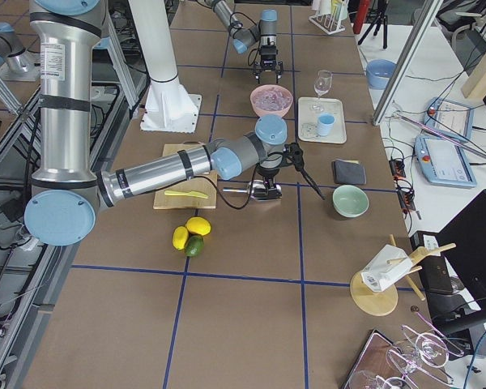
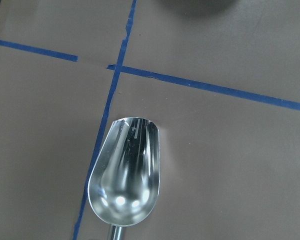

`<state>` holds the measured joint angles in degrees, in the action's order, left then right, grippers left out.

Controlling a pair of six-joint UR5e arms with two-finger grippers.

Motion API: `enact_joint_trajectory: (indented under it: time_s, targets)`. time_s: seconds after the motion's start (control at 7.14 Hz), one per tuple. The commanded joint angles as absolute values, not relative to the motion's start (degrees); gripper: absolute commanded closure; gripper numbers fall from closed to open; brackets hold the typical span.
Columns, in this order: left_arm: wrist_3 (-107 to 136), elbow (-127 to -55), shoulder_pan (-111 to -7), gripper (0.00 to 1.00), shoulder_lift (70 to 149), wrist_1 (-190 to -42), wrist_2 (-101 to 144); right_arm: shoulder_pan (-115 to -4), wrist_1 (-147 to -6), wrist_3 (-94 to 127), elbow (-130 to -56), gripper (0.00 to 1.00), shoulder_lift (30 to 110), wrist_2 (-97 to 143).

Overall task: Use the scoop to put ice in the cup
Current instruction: 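Move the left gripper beside the pink bowl of ice cubes, then reach the right gripper to the silver scoop and grasp its handle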

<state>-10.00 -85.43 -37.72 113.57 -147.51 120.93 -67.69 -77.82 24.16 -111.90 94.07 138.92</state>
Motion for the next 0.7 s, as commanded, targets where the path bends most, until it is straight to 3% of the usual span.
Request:
enact_joint_trajectory:
  time_s: [0.0,0.56]
  targets:
    - [-9.8,-84.9,-36.9,0.0,113.9,-147.8,116.1,-63.9,-77.9,32.8,-114.8,0.0,95.0,137.9]
    - [-9.6,-84.0,-36.9,0.0,114.2,-147.7,116.1,-48.4,-71.0,50.6,-117.9,0.0,96.8,122.6]
